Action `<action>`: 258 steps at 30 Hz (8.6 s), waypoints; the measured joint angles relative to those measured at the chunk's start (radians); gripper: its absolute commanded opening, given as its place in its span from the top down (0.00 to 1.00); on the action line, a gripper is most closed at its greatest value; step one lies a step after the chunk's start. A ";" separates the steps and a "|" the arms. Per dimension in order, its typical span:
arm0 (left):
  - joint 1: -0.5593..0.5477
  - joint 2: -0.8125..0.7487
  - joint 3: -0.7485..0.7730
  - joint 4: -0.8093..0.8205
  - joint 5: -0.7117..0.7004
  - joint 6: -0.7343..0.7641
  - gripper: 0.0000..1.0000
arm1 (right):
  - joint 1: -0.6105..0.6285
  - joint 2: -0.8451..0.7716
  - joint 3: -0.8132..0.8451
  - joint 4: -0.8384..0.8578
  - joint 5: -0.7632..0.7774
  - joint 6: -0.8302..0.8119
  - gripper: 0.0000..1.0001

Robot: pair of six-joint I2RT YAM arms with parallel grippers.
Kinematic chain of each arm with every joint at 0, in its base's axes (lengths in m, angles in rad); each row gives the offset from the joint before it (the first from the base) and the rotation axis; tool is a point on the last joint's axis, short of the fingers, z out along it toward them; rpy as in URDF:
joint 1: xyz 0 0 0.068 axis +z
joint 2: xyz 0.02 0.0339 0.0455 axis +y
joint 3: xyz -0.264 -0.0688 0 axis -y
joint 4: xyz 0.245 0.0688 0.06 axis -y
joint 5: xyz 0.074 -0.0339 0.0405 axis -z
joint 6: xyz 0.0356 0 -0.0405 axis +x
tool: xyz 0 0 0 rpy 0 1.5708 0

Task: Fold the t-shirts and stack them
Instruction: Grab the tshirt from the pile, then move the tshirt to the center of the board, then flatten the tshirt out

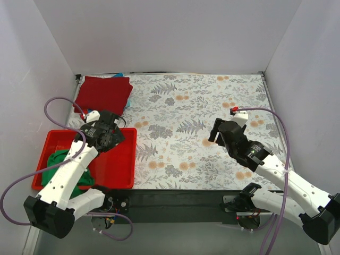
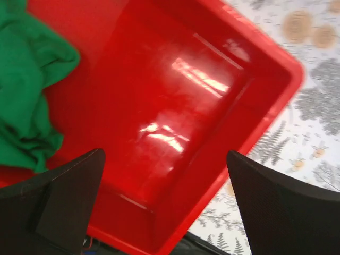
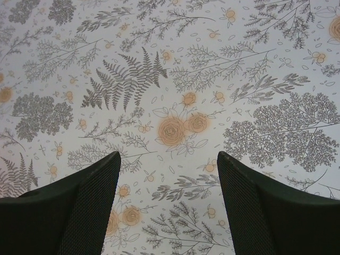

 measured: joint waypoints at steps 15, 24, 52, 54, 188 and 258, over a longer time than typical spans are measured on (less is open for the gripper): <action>0.534 0.100 -0.016 0.032 -0.063 0.053 0.02 | -0.021 -0.022 -0.031 -0.002 -0.018 0.010 0.20; 0.843 0.217 -0.087 0.239 -0.078 0.073 0.02 | -0.030 -0.021 -0.028 -0.002 -0.040 0.006 0.20; 0.855 0.079 -0.185 0.379 0.420 -0.095 1.00 | -0.040 0.015 -0.021 0.004 -0.088 -0.006 0.21; 0.843 0.098 -0.089 0.396 0.472 -0.097 1.00 | -0.041 0.015 -0.019 0.004 -0.089 -0.008 0.21; -0.368 0.849 0.264 0.557 0.414 0.129 0.63 | -0.634 0.079 -0.327 0.293 -0.765 -0.092 0.99; -0.330 0.745 0.215 0.433 0.392 0.135 0.81 | -0.666 0.126 -0.050 0.113 -0.743 -0.177 0.99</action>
